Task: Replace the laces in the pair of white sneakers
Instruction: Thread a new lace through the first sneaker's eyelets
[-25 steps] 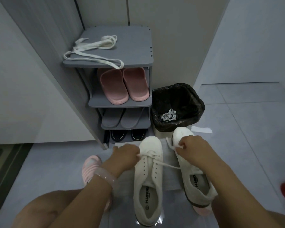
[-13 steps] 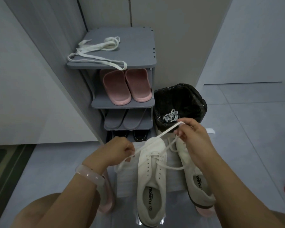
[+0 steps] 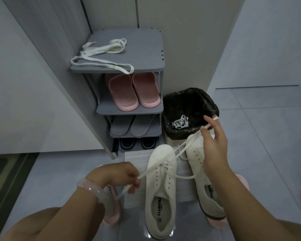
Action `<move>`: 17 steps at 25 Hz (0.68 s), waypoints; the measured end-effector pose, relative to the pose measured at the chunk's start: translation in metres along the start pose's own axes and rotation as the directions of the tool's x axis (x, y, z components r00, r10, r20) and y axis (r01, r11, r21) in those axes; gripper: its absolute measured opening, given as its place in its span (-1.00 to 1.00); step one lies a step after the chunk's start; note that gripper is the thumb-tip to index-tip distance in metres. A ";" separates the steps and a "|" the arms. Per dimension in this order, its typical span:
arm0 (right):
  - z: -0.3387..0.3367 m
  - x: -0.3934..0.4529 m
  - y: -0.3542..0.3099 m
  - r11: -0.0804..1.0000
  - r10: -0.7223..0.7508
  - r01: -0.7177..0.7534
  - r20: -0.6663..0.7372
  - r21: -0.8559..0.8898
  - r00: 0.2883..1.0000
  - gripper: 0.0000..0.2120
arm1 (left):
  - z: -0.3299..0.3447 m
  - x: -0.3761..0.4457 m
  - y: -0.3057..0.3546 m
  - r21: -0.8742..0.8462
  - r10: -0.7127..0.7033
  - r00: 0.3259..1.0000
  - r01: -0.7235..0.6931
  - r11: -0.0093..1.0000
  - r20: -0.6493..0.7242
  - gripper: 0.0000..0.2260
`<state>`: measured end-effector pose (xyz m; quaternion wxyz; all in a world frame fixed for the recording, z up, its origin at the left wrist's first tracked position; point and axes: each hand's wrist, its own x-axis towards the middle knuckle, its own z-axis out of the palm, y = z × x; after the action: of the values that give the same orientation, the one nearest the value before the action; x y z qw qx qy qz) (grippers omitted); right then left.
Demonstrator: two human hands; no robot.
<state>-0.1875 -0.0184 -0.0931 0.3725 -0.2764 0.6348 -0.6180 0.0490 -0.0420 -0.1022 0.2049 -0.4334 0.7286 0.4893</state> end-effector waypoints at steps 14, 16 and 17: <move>0.009 -0.023 0.037 0.497 0.134 0.451 0.579 -0.741 0.804 -0.77 | 0.017 0.035 0.020 -0.680 -0.167 0.931 -0.107 0.725 -0.325 -0.80; 0.012 -0.030 0.048 0.400 0.233 0.513 0.626 -0.759 0.745 -0.75 | 0.025 0.044 0.024 -0.703 -0.162 0.946 -0.086 0.706 -0.279 -0.77; 0.012 -0.033 0.053 0.386 0.260 0.504 0.615 -0.773 0.744 -0.73 | 0.027 0.047 0.025 -0.735 -0.174 0.945 -0.091 0.671 -0.276 -0.76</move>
<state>-0.1534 0.0057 -0.1408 0.3016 -0.6796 0.6666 -0.0529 -0.0001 -0.0349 -0.1344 -0.0990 -0.5694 0.4809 0.6593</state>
